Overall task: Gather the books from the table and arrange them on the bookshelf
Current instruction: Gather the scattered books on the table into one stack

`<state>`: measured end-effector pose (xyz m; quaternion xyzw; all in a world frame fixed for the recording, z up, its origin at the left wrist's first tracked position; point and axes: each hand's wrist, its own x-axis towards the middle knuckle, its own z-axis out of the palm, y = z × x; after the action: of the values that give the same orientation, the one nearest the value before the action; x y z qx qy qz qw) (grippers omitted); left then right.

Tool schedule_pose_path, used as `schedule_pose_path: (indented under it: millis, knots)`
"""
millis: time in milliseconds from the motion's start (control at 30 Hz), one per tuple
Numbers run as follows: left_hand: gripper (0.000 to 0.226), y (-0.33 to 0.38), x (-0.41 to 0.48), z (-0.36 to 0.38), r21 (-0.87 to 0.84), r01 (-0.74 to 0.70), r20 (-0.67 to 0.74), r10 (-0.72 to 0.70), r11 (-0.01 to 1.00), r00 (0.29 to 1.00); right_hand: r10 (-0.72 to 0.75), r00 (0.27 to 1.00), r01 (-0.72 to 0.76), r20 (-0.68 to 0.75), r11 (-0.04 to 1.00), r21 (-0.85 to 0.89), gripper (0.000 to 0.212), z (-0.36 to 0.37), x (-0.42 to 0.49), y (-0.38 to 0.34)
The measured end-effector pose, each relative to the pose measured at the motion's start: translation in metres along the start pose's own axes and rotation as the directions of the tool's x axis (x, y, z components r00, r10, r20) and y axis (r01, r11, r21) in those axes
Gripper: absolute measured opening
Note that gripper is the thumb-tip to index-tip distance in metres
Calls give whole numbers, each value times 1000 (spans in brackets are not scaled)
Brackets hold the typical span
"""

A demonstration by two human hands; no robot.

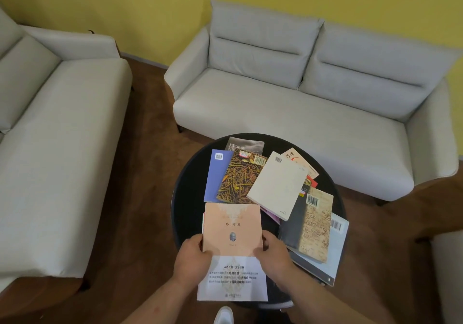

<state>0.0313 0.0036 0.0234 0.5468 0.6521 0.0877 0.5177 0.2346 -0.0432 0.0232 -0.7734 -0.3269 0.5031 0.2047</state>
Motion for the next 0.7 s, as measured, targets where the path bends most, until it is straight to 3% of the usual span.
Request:
schedule_pose_path:
  millis: [167,233,367,433,633,700]
  knots:
    - [22,-8,6,1,-21,-11,18,11,1000,1000,38,999,-38,-6,999,-5,15,5,4,1]
    - [36,-11,10,3,-23,12,79,-10,1000,997,62,998,-61,-6,996,57,15,5,4,2]
    - [57,-12,12,12,-212,32,125,-5,977,992,70,996,-79,57,980,180,21,3,5,7]
    - [56,-8,7,12,-257,39,135,-4,966,991,71,995,-81,63,980,183,24,2,6,9]
    - [50,-9,10,19,-90,-13,175,28,996,984,132,990,-143,55,944,298,25,-2,8,15]
    - [46,-4,8,20,-133,3,168,19,991,986,141,988,-151,55,941,302,21,1,5,15]
